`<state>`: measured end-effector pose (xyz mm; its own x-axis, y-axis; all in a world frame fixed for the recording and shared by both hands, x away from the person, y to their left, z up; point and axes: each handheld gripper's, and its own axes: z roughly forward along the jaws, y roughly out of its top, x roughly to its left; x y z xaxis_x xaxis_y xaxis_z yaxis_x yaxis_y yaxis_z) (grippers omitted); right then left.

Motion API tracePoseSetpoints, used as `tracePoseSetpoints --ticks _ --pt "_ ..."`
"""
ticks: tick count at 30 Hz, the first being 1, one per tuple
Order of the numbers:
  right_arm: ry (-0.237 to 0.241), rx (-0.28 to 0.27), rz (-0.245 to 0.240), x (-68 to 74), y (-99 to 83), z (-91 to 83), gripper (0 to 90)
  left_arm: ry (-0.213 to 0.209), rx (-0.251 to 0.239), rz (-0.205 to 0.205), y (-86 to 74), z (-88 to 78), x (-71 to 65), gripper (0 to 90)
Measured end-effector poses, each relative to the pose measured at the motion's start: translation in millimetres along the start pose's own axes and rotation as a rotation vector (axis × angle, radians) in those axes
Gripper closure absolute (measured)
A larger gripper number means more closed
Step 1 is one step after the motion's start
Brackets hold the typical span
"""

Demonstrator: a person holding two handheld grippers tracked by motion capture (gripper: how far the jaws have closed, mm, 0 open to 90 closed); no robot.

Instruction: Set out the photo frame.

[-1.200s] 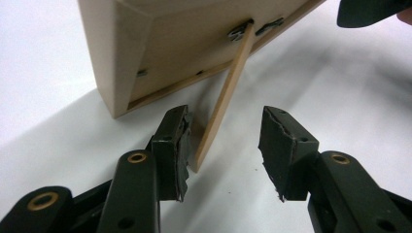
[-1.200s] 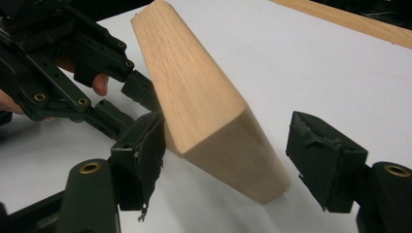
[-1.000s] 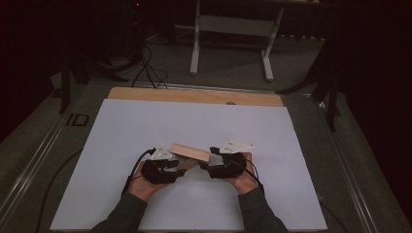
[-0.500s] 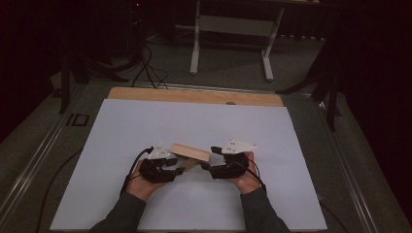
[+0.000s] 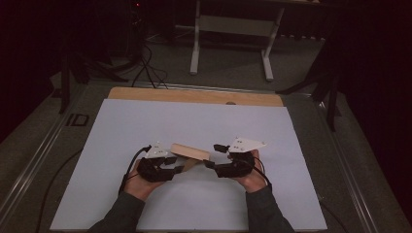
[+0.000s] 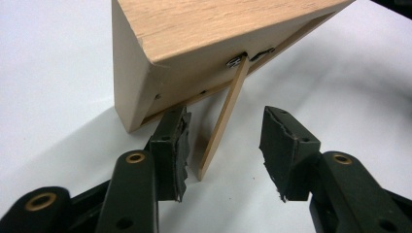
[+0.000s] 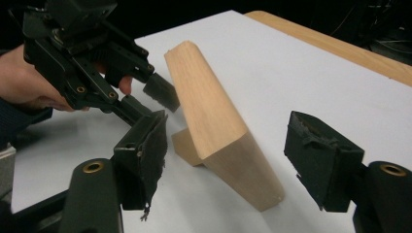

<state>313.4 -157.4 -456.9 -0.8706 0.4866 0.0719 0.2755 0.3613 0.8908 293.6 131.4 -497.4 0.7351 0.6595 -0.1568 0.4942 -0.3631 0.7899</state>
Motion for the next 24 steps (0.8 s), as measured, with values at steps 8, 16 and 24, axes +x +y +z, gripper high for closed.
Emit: tracePoseSetpoints --ticks 8,16,24 --pt "-0.032 -0.049 0.044 -6.7 0.1 -8.3 36.2 0.002 -0.008 0.016 1.1 -2.0 -2.0 55.9" --pt "-0.103 -0.089 0.109 -14.5 -5.3 -9.1 54.7 -0.006 -0.015 0.016 2.2 -3.4 -3.5 61.6" --pt "-0.192 -0.036 0.167 -20.7 -16.3 10.5 73.0 -0.029 -0.035 -0.003 4.3 -6.8 -2.0 66.2"
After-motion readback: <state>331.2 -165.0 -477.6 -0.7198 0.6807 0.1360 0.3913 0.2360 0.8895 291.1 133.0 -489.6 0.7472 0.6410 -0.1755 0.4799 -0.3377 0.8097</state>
